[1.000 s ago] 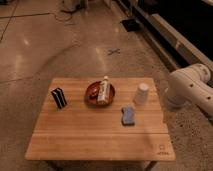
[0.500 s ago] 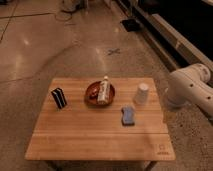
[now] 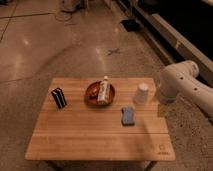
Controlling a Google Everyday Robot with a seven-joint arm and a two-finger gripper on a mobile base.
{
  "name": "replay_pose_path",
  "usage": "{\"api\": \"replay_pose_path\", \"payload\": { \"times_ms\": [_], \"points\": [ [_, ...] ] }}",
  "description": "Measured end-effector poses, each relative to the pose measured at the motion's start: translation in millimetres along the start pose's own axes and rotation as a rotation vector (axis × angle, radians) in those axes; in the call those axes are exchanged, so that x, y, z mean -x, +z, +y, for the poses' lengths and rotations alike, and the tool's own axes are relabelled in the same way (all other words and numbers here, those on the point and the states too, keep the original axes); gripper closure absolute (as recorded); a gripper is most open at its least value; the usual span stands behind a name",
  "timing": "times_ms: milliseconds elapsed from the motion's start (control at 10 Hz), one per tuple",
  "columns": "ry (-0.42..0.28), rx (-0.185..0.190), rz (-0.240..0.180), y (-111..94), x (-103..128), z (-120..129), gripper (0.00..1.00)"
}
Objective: Place the ceramic cup over the eraser
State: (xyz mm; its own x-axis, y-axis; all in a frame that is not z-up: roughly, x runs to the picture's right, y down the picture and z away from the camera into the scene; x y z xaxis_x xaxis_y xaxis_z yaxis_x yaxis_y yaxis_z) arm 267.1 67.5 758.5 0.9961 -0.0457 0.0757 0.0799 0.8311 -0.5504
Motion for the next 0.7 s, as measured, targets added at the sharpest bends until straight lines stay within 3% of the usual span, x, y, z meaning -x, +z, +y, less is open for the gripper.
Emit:
{"api": "replay_pose_path", "payload": {
  "times_ms": [300,600,700],
  "points": [
    [-0.036,-0.050,-0.008,-7.9,7.0,-46.3,0.35],
    [-0.060,-0.067,-0.015,-7.7,12.2,-71.0,0.35],
    [-0.076,-0.075,-0.006,-1.1,15.0,-91.5,0.35]
  ]
}}
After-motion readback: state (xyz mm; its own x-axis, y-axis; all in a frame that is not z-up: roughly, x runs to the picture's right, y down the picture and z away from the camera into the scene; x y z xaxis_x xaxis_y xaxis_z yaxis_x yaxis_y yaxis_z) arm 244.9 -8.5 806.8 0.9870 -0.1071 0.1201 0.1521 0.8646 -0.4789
